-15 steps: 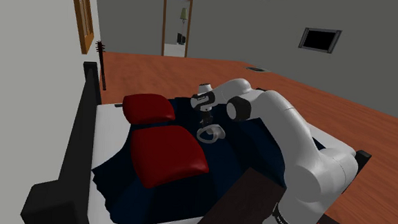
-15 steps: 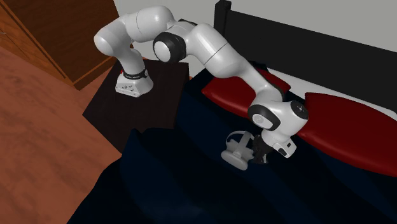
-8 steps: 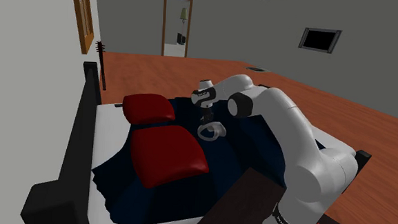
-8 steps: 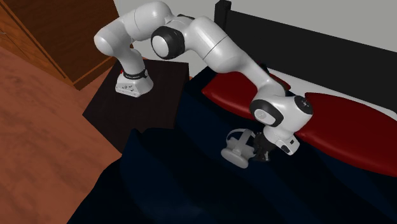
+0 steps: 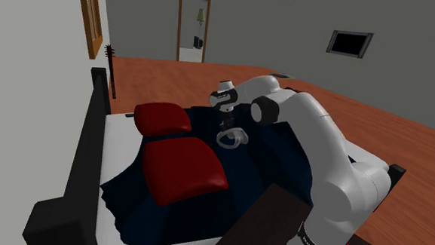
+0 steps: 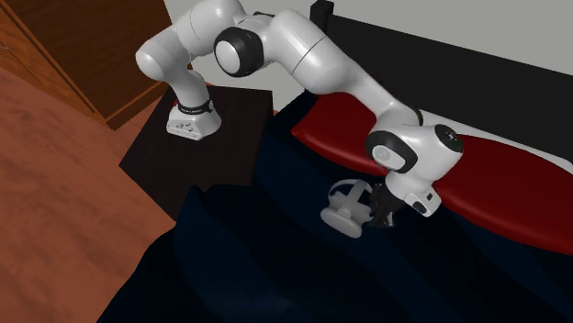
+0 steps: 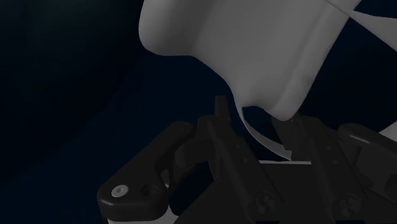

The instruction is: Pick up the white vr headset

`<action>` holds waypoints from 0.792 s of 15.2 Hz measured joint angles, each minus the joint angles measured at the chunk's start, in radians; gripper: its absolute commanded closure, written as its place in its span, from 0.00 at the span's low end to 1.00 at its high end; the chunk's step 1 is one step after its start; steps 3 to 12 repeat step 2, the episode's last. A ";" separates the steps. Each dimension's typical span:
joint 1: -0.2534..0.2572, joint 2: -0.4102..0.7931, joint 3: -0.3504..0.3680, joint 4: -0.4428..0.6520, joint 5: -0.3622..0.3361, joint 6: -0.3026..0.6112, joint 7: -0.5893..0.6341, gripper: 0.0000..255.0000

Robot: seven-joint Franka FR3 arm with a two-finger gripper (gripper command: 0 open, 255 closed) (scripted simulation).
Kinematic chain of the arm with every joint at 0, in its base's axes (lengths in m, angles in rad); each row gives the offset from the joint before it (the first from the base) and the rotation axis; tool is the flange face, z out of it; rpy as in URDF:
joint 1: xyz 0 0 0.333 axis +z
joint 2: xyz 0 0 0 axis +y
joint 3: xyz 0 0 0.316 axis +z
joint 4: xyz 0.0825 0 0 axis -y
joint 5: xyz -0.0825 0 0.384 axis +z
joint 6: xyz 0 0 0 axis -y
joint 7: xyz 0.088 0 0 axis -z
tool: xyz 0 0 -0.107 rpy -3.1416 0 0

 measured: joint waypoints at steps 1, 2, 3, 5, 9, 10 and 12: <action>-0.001 -0.002 0.000 0.013 0.000 -0.014 -0.001 1.00; -0.001 -0.006 -0.001 0.013 0.000 -0.019 -0.002 1.00; -0.001 -0.006 -0.001 0.013 0.000 -0.019 -0.002 1.00; -0.001 -0.006 -0.001 0.013 0.000 -0.019 -0.002 1.00; -0.001 -0.006 -0.001 0.013 0.000 -0.019 -0.002 1.00; -0.001 -0.006 -0.001 0.013 0.000 -0.019 -0.002 1.00; -0.001 -0.006 -0.001 0.013 0.000 -0.019 -0.002 1.00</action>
